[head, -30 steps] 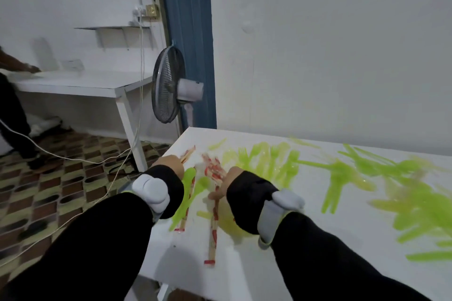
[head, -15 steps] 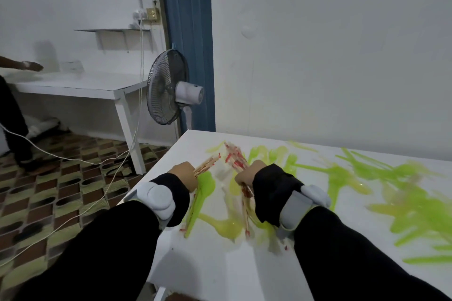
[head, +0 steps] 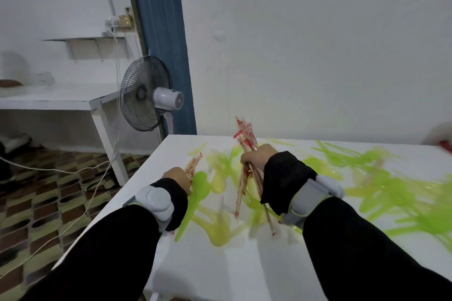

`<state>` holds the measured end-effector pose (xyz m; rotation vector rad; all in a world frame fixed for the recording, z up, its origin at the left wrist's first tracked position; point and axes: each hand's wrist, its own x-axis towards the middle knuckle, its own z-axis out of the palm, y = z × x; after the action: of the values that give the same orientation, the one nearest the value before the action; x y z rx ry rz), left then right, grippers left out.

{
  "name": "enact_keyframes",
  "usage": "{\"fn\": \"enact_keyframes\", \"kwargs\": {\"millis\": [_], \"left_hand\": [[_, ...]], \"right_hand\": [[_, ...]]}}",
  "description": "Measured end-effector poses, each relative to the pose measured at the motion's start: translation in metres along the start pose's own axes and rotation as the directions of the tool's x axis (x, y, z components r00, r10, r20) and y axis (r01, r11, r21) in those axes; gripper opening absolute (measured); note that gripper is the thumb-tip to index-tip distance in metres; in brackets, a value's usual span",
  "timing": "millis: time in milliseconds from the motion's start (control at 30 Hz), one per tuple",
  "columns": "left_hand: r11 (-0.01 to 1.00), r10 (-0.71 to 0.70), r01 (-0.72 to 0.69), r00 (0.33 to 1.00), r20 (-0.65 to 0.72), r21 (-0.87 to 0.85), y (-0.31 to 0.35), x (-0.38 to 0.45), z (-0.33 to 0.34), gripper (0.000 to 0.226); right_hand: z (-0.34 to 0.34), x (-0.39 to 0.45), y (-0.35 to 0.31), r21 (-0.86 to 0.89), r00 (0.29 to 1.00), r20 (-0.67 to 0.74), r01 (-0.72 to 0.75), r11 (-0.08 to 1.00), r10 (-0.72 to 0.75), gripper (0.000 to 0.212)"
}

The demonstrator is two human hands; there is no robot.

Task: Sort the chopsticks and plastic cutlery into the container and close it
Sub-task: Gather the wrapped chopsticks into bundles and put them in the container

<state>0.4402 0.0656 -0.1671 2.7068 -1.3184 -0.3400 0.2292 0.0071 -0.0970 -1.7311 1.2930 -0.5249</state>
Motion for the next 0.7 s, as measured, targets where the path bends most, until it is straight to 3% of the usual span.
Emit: {"fn": "enact_keyframes", "kwargs": {"millis": [100, 200, 333, 400, 500, 600, 700], "left_hand": [[0.995, -0.035, 0.033, 0.999, -0.021, -0.089, 0.005, 0.001, 0.002, 0.030], [0.977, -0.069, 0.050, 0.994, -0.086, -0.205, 0.013, -0.001, -0.011, 0.025], [0.834, -0.084, -0.062, 0.968, -0.237, -0.548, 0.045, -0.008, -0.042, 0.022], [0.704, 0.002, -0.187, 0.966, -0.260, -0.685, 0.074, -0.020, -0.055, 0.021], [0.412, 0.184, -0.329, 0.943, -0.276, -0.849, 0.126, -0.052, -0.062, 0.020], [0.100, 0.369, -0.306, 0.895, -0.251, -0.947, 0.175, -0.083, -0.055, 0.018], [-0.083, 0.482, -0.244, 0.839, -0.253, -0.966, 0.212, -0.109, -0.038, 0.018]], "right_hand": [[-0.013, -0.004, 0.004, 0.120, 0.996, -0.081, 0.041, 0.992, -0.031, 0.019], [-0.024, -0.006, 0.003, 0.442, 0.996, -0.079, 0.076, 0.894, -0.046, 0.014], [-0.048, -0.013, 0.006, 0.553, 0.974, -0.179, 0.218, 0.804, -0.141, 0.023], [-0.059, -0.020, 0.010, 0.566, 0.950, -0.267, 0.288, 0.772, -0.159, 0.022], [-0.077, -0.024, 0.021, 0.486, 0.886, -0.402, 0.420, 0.766, -0.231, 0.016], [-0.090, -0.033, 0.031, 0.410, 0.846, -0.457, 0.474, 0.779, -0.274, 0.012], [-0.095, -0.041, 0.045, 0.403, 0.839, -0.475, 0.477, 0.781, -0.266, 0.013]]}}
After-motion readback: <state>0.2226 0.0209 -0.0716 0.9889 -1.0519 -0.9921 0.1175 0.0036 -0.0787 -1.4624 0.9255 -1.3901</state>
